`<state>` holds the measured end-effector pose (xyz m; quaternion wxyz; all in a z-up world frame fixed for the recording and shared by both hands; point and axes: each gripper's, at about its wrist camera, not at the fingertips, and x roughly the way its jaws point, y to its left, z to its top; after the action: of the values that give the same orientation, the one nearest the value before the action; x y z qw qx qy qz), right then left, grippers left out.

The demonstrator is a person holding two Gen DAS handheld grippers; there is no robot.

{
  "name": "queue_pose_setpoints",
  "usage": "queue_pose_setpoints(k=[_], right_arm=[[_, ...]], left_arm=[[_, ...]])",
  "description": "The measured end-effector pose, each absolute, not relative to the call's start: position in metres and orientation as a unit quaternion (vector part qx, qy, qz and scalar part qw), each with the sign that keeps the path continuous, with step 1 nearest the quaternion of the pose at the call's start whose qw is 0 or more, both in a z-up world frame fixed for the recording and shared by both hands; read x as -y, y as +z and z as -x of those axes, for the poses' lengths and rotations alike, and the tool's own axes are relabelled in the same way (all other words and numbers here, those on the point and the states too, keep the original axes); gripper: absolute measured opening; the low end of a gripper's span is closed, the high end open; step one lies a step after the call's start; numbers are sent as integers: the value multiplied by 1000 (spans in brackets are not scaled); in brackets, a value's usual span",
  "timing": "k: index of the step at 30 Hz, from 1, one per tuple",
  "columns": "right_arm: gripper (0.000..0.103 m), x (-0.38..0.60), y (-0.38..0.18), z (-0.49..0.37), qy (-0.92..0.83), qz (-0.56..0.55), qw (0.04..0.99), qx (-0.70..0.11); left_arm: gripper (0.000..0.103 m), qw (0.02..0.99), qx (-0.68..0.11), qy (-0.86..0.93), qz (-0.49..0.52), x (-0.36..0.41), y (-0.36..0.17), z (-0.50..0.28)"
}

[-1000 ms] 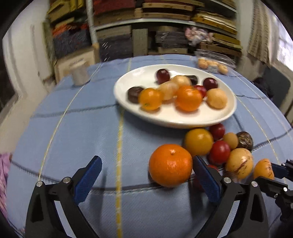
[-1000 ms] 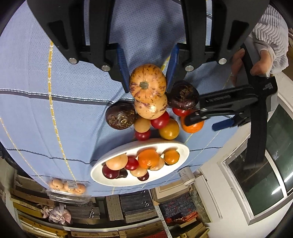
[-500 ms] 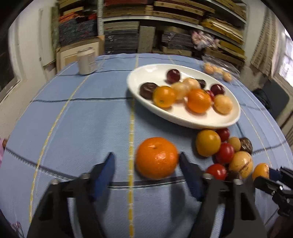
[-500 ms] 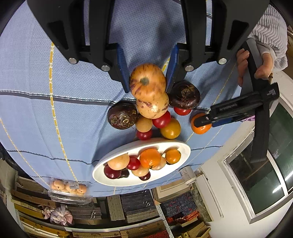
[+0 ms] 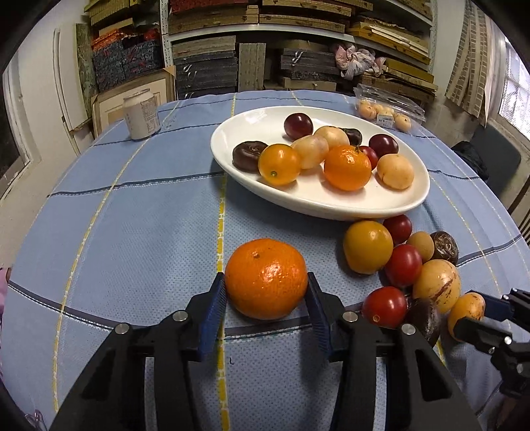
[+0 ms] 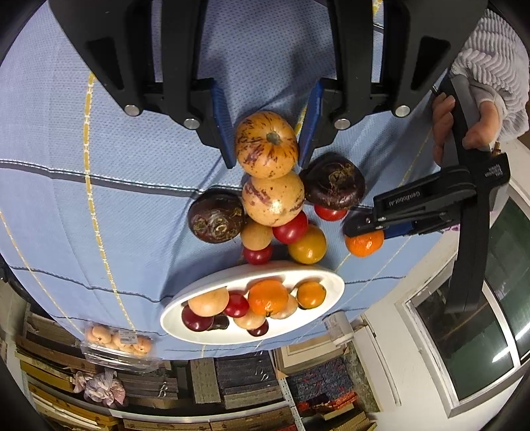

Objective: Organize fruits
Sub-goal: 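Grasp the speckled pale fruit with the right tool while the left tool grasps a large orange mandarin, then carry the mandarin and speckled fruit onto the white plate and open both tools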

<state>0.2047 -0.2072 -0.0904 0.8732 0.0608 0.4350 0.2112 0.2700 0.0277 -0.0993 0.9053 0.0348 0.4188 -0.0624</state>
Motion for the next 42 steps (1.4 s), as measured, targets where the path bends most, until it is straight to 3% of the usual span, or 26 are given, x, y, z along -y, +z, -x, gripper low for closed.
queue_pose_setpoints(k=[12,20,27,37,39,40,41,42], right_arm=[[37,210,-92,-207,217,-73,869,-438],[37,235,-62,-216,228,-132,878,-400],[37,221,-24,-278,222,-107,888,-388],[38,178,-49,-332,220,-57,886,-404],[44,178,-54,-334,217,-56,889,-400],[55,180,-56,-334,213,-58,889,-401],[59,184,-56,-333,211,-66,890,-398],[59,187,-55,-333,211,-72,891,-396]], left_arm=[[47,910,-409,-68,-11,-36,-93,-268],[47,931,-359,-67,15,-46,-48,-262],[47,934,-353,-61,1,-30,-23,-323],[47,913,-405,-54,6,-18,-55,-436],[50,911,-409,-55,12,-19,-60,-443],[54,914,-403,-48,13,-20,-61,-442],[66,917,-396,-40,15,-22,-59,-442],[71,921,-388,-38,18,-24,-56,-439]])
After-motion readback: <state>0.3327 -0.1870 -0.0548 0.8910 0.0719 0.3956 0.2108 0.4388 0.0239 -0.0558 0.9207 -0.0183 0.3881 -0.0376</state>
